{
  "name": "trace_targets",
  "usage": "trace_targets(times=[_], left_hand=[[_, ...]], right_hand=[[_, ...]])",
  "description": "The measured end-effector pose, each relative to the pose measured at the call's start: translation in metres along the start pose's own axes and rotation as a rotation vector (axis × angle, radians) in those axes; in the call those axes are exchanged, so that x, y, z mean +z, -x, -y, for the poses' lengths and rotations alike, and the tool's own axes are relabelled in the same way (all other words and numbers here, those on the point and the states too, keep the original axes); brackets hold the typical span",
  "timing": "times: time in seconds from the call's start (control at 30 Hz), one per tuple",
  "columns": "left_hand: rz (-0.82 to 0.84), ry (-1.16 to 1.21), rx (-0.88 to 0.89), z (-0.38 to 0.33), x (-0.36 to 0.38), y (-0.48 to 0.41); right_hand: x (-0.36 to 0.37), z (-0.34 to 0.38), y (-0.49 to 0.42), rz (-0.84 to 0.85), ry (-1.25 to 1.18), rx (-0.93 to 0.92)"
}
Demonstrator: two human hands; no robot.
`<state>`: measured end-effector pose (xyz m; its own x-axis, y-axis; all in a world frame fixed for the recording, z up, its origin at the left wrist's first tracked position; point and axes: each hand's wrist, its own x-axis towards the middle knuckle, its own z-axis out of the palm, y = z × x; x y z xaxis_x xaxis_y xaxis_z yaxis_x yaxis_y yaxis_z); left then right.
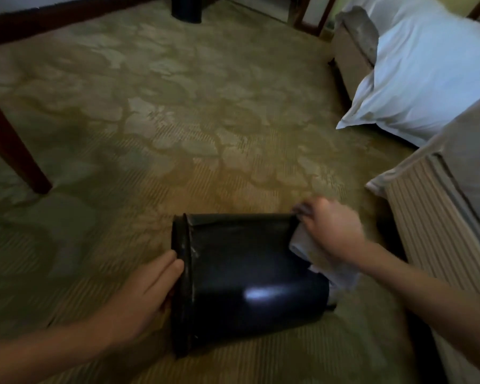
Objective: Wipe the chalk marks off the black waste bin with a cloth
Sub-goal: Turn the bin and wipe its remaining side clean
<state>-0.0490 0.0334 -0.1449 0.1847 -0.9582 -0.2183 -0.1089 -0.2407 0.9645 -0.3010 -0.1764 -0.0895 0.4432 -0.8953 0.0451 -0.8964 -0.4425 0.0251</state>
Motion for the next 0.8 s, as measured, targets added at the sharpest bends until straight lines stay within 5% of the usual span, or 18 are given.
trace_targets(times=[0.13,0.33,0.43,0.53,0.67,0.8], left_hand=[[0.076,-0.060,0.039,0.006,-0.001,0.012],[0.189,-0.085,0.089,0.012,-0.001,0.018],[0.225,-0.110,0.106,0.016,0.001,0.022],[0.268,-0.129,0.112,0.016,-0.001,0.025],[0.384,-0.144,0.142,0.014,0.000,0.035],[0.427,-0.318,0.201,0.022,-0.001,0.043]], right_hand=[[-0.012,-0.007,-0.006,0.040,-0.165,0.118],[-0.006,0.151,0.019,-0.082,-0.288,-0.382],[-0.003,0.183,0.028,-0.100,-0.286,-0.482],[0.002,0.144,0.022,-0.087,-0.130,-0.419],[0.001,0.040,0.009,0.060,0.043,-0.085],[-0.007,-0.005,0.009,0.168,-0.030,0.101]])
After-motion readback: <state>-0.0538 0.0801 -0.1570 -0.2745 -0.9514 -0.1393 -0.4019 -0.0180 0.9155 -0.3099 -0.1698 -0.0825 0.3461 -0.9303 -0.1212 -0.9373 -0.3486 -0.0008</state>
